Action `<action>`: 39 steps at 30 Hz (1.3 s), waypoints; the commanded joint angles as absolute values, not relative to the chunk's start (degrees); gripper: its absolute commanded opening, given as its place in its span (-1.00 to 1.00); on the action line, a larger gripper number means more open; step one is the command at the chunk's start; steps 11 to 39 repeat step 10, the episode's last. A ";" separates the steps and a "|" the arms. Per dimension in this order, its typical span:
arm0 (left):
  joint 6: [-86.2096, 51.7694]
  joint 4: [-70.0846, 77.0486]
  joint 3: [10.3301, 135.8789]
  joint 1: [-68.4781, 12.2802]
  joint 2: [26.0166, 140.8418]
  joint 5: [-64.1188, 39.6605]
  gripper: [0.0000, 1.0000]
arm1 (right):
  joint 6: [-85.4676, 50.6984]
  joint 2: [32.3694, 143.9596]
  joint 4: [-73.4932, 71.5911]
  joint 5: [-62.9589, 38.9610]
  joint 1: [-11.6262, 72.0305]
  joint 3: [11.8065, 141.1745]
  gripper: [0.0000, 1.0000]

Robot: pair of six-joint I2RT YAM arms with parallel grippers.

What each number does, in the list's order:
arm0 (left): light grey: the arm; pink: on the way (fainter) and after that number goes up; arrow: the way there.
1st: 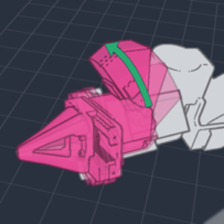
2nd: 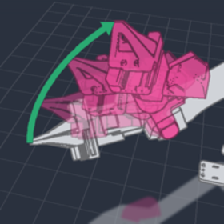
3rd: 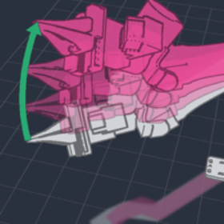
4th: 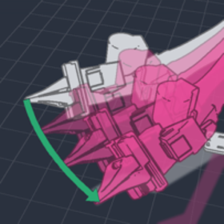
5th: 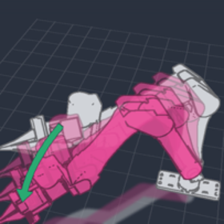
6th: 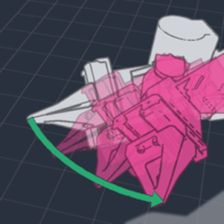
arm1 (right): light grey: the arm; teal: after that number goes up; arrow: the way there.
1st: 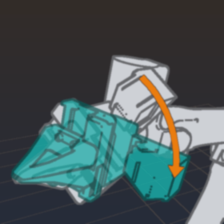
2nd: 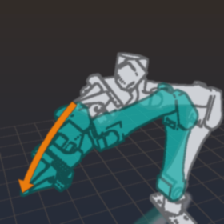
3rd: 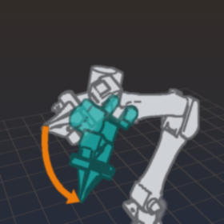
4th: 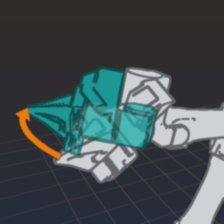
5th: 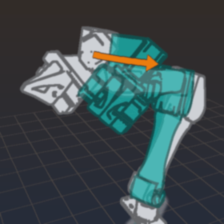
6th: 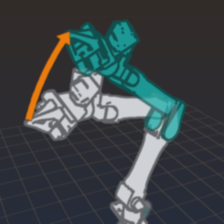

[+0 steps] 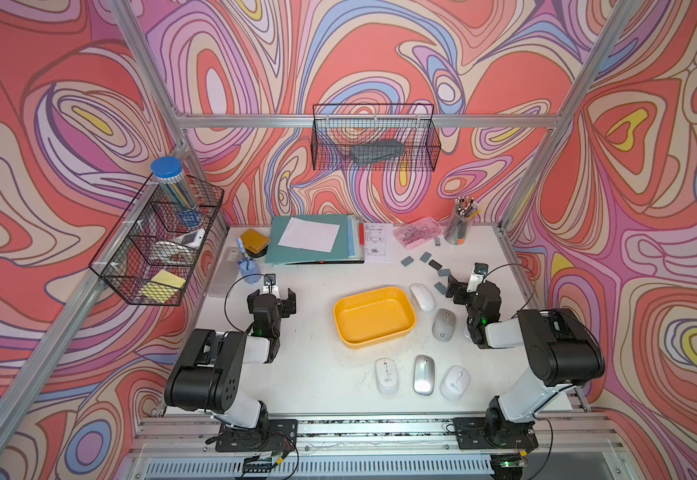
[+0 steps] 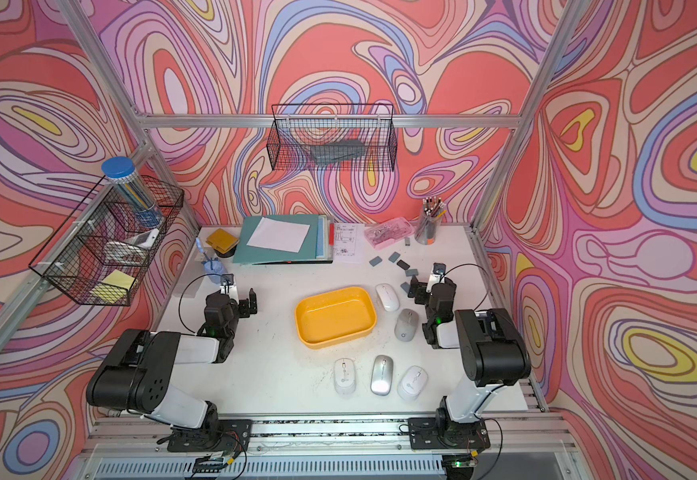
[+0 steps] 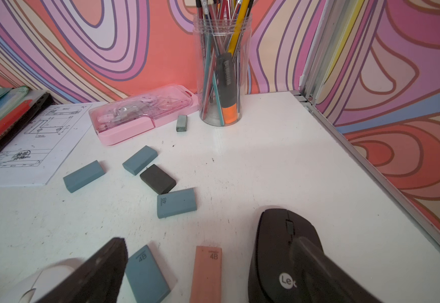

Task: Take out the mouse from the storage box
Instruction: Reset both arms

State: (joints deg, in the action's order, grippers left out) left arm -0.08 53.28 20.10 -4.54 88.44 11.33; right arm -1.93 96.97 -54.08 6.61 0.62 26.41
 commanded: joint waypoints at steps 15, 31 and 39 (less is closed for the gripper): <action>0.88 54.49 20.04 -4.77 88.50 12.02 0.98 | -1.14 97.23 -55.38 7.01 1.02 26.39 0.97; 0.88 54.49 20.04 -4.77 88.50 12.02 0.98 | -1.14 97.23 -55.38 7.01 1.02 26.39 0.97; 0.88 54.49 20.04 -4.77 88.50 12.02 0.98 | -1.14 97.23 -55.38 7.01 1.02 26.39 0.97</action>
